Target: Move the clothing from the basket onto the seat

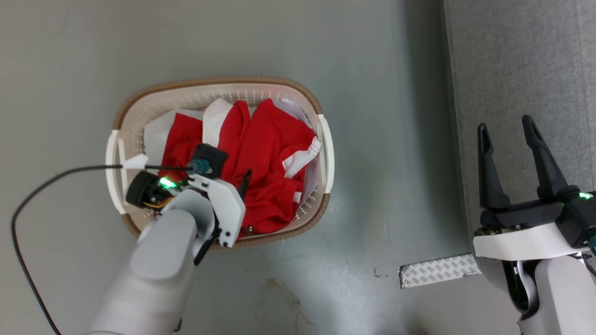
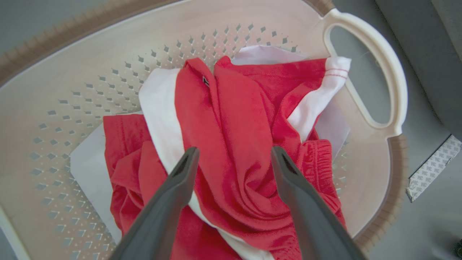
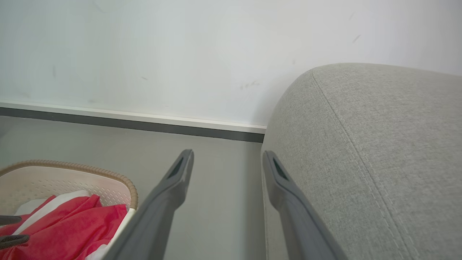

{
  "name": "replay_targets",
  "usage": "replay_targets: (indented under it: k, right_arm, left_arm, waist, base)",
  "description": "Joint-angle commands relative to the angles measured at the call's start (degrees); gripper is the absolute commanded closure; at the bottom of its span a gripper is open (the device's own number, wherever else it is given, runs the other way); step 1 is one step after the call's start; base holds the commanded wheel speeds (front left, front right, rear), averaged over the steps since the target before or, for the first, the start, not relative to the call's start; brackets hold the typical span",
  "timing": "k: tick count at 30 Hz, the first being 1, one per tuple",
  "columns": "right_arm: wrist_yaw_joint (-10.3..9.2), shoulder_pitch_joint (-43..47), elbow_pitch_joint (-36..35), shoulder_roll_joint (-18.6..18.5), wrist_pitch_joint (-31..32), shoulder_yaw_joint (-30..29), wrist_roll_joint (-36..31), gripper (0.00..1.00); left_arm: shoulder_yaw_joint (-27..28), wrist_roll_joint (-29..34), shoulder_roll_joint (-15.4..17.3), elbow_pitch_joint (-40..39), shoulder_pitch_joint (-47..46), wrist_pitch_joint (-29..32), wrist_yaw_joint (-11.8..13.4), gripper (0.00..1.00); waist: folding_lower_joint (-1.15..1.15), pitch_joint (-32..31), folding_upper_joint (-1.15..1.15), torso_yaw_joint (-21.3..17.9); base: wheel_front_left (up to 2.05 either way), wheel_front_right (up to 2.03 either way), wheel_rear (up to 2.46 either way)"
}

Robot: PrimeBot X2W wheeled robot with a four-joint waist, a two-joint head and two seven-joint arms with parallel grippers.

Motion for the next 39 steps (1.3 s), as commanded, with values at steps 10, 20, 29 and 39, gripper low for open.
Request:
replay_targets:
  k: [10, 20, 29, 39]
  right_arm:
    - [-0.12, -2.1, -1.2, -0.1, -0.2, 0.8, 1.5, 0.00]
    - [-0.12, -2.4, -1.5, -0.2, -0.2, 0.9, 2.7, 0.00]
    - [-0.12, -2.2, -0.8, -0.2, -0.2, 0.4, 3.7, 0.00]
    - [-0.12, 1.4, 1.4, -0.2, -0.2, -1.2, 3.6, 0.00]
  left_arm:
    - [-2.3, 1.1, 1.6, 5.2, -5.0, -1.9, -0.1, 0.00]
    - [-3.8, 0.8, 1.5, 9.0, -7.9, -2.9, -0.2, 0.00]
    - [-6.1, -0.6, 1.0, 11.3, -8.2, -4.7, -0.2, 1.00]
    - [-10.3, -7.2, 0.0, 9.4, -3.5, -8.5, -0.1, 1.00]
  waist:
    - [-0.01, 4.6, 0.00, -0.8]
    - [-0.01, 7.5, 0.00, -1.7]
    - [-0.01, 6.7, 0.00, -2.2]
    - [-0.01, -2.8, 0.00, 0.1]
  base:
    - [0.00, 0.00, 0.00]
    - [0.00, 0.00, 0.00]
    - [0.00, 0.00, 0.00]
    - [0.00, 0.00, 0.00]
